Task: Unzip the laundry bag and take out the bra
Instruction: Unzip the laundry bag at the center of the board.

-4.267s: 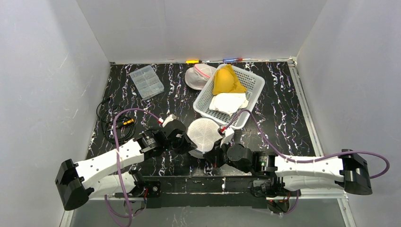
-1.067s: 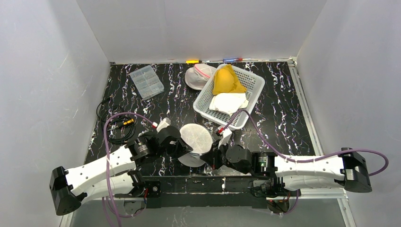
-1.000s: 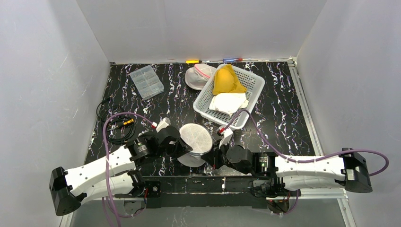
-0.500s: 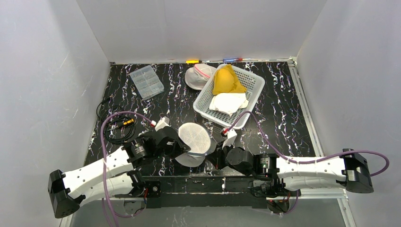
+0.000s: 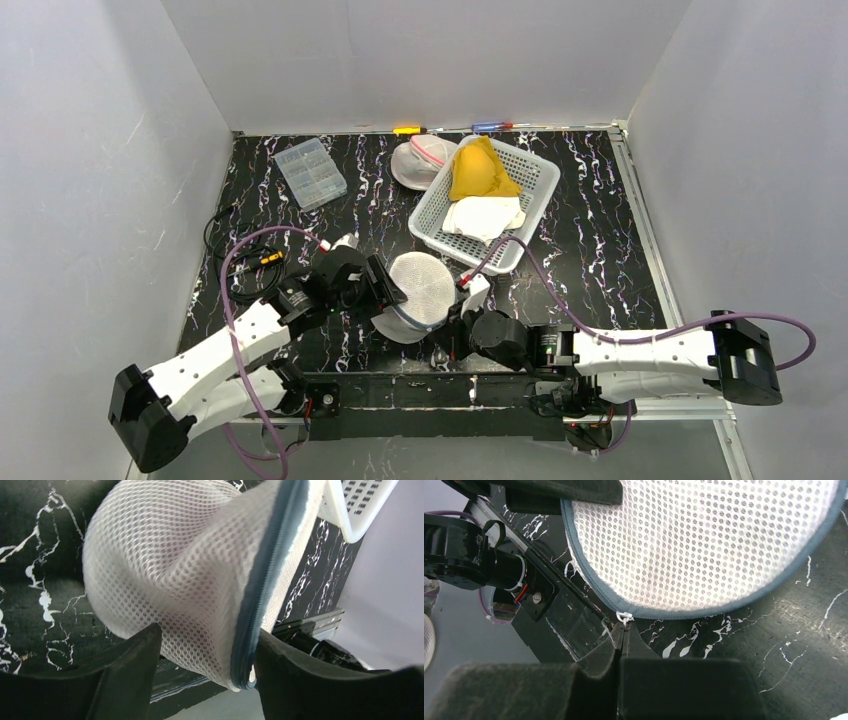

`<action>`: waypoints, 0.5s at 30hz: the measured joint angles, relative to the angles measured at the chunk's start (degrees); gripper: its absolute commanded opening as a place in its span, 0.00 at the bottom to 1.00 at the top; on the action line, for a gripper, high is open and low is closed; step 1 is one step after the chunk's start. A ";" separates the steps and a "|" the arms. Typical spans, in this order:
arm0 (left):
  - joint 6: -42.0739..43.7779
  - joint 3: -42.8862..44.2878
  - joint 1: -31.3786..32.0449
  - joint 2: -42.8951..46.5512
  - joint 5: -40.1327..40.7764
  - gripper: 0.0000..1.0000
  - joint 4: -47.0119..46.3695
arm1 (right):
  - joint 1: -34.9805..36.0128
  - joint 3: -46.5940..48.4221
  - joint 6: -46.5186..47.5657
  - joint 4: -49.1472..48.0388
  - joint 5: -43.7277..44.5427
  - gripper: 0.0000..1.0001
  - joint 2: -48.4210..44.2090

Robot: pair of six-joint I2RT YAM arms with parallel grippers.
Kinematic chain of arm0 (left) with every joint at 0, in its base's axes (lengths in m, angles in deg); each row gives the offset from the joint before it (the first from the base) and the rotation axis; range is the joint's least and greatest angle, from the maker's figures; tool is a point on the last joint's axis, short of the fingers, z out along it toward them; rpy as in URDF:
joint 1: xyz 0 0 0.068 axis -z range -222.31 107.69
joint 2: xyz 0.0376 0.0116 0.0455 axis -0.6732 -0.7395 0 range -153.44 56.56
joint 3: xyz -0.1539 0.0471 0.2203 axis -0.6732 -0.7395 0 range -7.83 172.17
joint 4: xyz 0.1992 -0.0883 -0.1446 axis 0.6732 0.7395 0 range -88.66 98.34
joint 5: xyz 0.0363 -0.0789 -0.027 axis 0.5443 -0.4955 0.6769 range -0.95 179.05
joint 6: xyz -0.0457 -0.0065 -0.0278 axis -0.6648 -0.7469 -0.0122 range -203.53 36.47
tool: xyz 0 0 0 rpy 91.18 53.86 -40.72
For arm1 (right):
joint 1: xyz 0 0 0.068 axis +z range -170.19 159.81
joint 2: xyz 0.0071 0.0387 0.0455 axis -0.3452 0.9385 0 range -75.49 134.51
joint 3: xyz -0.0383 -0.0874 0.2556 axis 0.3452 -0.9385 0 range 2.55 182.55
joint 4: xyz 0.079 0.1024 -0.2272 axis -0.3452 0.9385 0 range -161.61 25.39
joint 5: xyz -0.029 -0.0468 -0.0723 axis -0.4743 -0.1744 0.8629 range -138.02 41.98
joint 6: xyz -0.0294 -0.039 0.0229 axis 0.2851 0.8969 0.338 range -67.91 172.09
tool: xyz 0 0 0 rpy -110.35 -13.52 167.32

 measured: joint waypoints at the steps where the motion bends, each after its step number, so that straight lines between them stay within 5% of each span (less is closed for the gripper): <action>1: -0.13 0.00 -0.13 0.50 0.04 0.69 0.76 | 0.00 0.22 0.11 0.00 -0.24 0.01 0.48; 15: -7.58 1.73 0.44 14.71 -0.20 0.72 18.34 | 0.04 3.41 1.66 -3.02 -3.91 0.01 5.07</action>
